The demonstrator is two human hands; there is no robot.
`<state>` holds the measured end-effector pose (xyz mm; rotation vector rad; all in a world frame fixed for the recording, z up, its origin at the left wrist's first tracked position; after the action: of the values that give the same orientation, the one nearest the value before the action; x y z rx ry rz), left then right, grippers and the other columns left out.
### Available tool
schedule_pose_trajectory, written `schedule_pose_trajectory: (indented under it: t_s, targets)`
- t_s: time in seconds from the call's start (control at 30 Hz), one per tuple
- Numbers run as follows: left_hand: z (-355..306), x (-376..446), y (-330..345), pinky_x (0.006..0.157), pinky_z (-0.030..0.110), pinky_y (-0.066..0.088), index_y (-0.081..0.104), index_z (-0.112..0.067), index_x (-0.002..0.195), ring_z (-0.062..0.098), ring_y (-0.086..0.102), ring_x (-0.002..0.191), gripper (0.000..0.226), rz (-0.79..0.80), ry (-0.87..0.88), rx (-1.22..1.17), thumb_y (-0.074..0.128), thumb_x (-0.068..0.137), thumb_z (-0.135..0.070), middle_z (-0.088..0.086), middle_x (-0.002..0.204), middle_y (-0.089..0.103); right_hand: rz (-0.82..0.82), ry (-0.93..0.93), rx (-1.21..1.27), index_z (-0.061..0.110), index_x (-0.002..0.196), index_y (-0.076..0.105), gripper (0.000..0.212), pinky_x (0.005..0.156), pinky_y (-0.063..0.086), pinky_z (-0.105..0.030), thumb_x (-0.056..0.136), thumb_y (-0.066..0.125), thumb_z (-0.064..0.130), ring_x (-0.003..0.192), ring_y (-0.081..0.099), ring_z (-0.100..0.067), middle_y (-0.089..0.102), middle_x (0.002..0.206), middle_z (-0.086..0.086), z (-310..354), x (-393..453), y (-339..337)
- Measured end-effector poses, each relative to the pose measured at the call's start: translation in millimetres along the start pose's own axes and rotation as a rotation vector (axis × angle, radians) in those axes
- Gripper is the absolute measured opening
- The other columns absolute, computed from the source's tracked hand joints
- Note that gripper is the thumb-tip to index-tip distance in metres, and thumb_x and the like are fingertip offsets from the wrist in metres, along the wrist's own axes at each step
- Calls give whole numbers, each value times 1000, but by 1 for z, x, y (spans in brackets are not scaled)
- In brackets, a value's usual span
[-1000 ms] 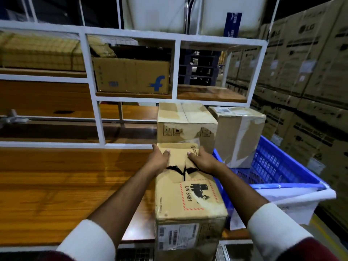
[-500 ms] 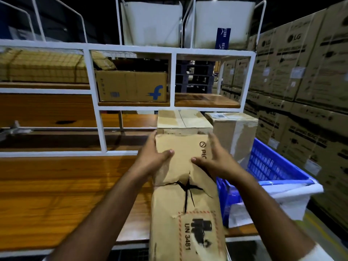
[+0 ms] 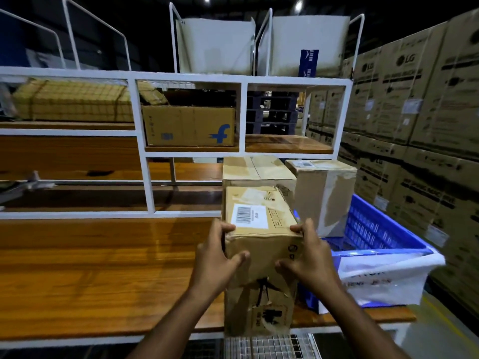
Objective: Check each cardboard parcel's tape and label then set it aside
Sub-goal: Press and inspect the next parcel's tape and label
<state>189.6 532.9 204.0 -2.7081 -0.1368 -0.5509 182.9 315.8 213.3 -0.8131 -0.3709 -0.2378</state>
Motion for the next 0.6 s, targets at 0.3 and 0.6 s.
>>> schedule_pose_trajectory:
  t_s: [0.3, 0.6]
  targets:
    - [-21, 85, 9, 90, 35, 50, 56, -29, 124, 18, 54, 113, 26, 145, 8, 343, 51, 99, -29, 3, 135, 53, 426, -129, -348, 21, 140, 43, 45, 104, 42, -41, 102, 42, 43, 121, 53, -23, 52, 141, -6, 35, 82, 9]
    - [-21, 157, 70, 114, 47, 28, 40, -22, 148, 27, 40, 138, 45, 497, 75, 827, 32, 104, -31, 6, 152, 43, 536, -158, -584, 28, 157, 19, 55, 122, 9, -49, 104, 20, 44, 151, 15, -19, 13, 165, 1, 28, 159, 64]
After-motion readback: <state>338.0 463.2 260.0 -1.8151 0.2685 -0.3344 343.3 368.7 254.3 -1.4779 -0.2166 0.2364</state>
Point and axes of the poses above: each hand's wrist, its own x-axis towards the middle knuckle, its own y-axis out of the palm, z = x × y, the point moved 8 cm from there along x, towards the middle knuckle
